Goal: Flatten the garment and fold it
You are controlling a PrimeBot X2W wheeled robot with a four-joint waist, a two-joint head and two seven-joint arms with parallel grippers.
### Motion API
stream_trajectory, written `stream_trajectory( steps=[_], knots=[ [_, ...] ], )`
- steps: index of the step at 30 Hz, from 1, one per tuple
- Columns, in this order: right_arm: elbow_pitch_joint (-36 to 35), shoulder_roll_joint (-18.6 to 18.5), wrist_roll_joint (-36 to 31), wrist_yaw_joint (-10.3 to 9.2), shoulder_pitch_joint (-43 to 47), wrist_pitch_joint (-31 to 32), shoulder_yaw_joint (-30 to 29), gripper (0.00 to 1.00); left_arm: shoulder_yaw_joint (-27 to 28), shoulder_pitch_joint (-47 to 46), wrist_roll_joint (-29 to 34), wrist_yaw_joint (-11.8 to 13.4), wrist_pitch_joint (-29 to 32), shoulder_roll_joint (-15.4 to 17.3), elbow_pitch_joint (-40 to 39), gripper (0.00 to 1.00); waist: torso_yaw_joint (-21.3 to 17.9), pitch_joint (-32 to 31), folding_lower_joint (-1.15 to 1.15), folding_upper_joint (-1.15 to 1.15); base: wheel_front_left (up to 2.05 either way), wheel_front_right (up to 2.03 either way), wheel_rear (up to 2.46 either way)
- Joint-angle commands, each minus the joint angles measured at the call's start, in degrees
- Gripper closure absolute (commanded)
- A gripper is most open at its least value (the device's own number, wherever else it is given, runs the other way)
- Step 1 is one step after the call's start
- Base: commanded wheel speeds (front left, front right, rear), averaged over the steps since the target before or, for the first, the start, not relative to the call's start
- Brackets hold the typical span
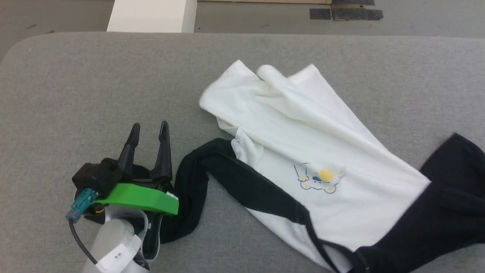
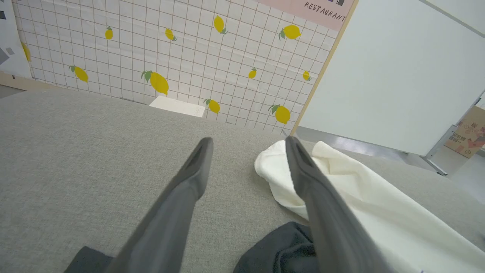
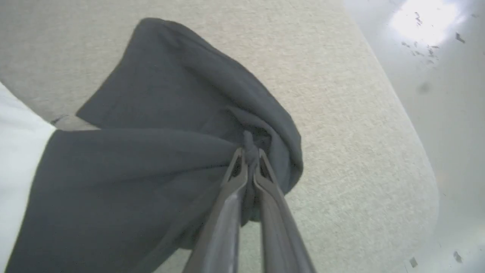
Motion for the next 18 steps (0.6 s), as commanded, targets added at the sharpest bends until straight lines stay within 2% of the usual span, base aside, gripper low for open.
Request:
stream_trajectory(
  steps=[1, 2, 4, 8, 12, 15, 18],
  knots=[
    [0.99, -0.07, -0.99, -0.09, 0.61, -1.53, -1.91, 0.9, 0.11, 0.19, 0.31, -0.27, -0.26, -0.03, 0.16, 0.0, -0.6, -0.67, 0.0, 0.0, 0.0, 0.0, 0.0],
    [1.82, -0.07, -0.76, -0.09, 0.54, -2.16, -2.73, 0.0, 0.07, 0.23, 0.29, -0.33, -0.26, -0.05, 0.2, 0.0, -0.65, -0.76, 0.0, 0.0, 0.0, 0.0, 0.0],
    [2.52, -0.06, -0.02, -0.09, 0.05, -4.98, -2.94, 0.0, -0.01, 0.28, 0.28, -0.43, -0.26, -0.04, 0.37, 0.0, -0.69, -0.98, 0.0, 0.0, 0.0, 0.0, 0.0],
    [1.24, -0.06, 3.48, -0.09, -1.32, -12.32, 2.05, 0.0, -0.09, 0.46, 0.31, -0.59, -0.26, 0.07, 0.55, 0.0, -0.58, -1.25, 0.0, 0.0, 0.0, 0.0, 0.0],
    [-1.55, -0.06, 8.86, -0.09, -1.29, -17.15, 15.49, 0.0, -0.5, 0.82, 0.64, -0.68, -0.26, 0.16, 0.63, 0.0, 0.13, -1.58, 0.0, 0.0, 0.0, 0.0, 0.0],
    [-2.79, -0.06, 11.62, -0.09, -0.7, -15.47, 26.92, 0.0, -0.58, 1.16, 0.73, -0.58, -0.26, 0.08, 0.46, 0.0, 0.78, -1.58, 0.0, 0.0, 0.0, 0.0, 0.0],
    [-3.08, -0.06, 12.46, -0.09, -0.92, -12.52, 35.77, 0.0, -0.74, 1.22, 0.59, -0.59, -0.26, -0.09, 0.48, 0.0, 1.57, -1.38, 0.0, 0.0, 0.0, 0.0, 0.0]
  ],
)
